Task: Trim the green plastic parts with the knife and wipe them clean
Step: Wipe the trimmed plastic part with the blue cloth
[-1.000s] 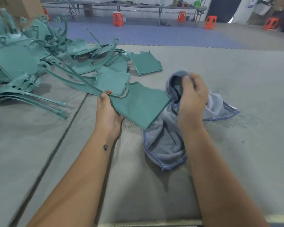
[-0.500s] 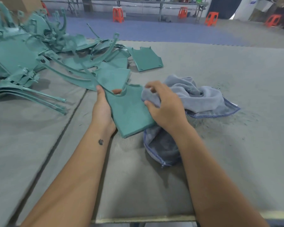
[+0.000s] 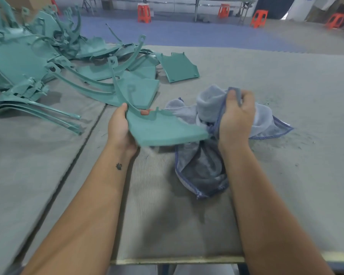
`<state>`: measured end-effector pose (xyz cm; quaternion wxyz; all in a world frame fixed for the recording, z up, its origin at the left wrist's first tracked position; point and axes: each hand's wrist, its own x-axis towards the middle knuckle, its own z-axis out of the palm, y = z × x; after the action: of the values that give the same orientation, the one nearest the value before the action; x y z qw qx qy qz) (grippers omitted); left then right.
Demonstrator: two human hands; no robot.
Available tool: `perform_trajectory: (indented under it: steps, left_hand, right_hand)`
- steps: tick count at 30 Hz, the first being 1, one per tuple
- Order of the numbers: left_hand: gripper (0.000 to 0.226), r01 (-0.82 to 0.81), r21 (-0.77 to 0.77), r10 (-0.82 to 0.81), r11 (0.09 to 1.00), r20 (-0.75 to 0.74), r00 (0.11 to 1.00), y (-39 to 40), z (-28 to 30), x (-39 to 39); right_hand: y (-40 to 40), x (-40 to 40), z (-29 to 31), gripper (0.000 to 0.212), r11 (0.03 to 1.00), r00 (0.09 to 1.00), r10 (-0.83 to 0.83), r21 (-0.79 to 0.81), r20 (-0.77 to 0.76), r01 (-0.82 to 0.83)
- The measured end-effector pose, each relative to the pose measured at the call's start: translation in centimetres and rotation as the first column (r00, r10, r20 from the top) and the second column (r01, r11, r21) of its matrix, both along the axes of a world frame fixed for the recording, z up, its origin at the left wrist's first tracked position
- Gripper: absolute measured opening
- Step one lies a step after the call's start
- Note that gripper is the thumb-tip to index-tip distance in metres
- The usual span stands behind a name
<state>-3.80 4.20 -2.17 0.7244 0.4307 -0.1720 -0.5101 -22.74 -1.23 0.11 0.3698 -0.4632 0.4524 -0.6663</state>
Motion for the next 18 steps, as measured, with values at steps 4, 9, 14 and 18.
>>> perform_trajectory:
  steps: [4,9,14,18]
  left_hand:
    - [0.049,0.001,-0.094,-0.024,0.996,-0.246,0.969,0.3,0.6,-0.1]
    - [0.039,0.026,-0.054,-0.038,0.998,-0.235,0.971,0.5,0.6,-0.5]
    - [0.039,0.154,0.091,-0.167,0.984,0.16,0.973,0.6,0.6,-0.8]
    - [0.054,0.176,0.067,-0.186,0.982,0.198,0.962,0.7,1.0,-1.4]
  right_hand:
    - [-0.3,-1.0,0.6,0.026,0.998,0.984,-0.022,0.063,0.177,0.011]
    - [0.6,0.7,1.0,0.013,0.967,0.944,0.213,0.082,0.251,-0.24]
    - [2.1,1.4,0.3,0.02,0.92,0.907,0.299,-0.162,-0.297,-0.356]
    - [3.1,2.7,0.3,0.015,0.83,0.657,0.352,-0.101,-0.667,-0.548]
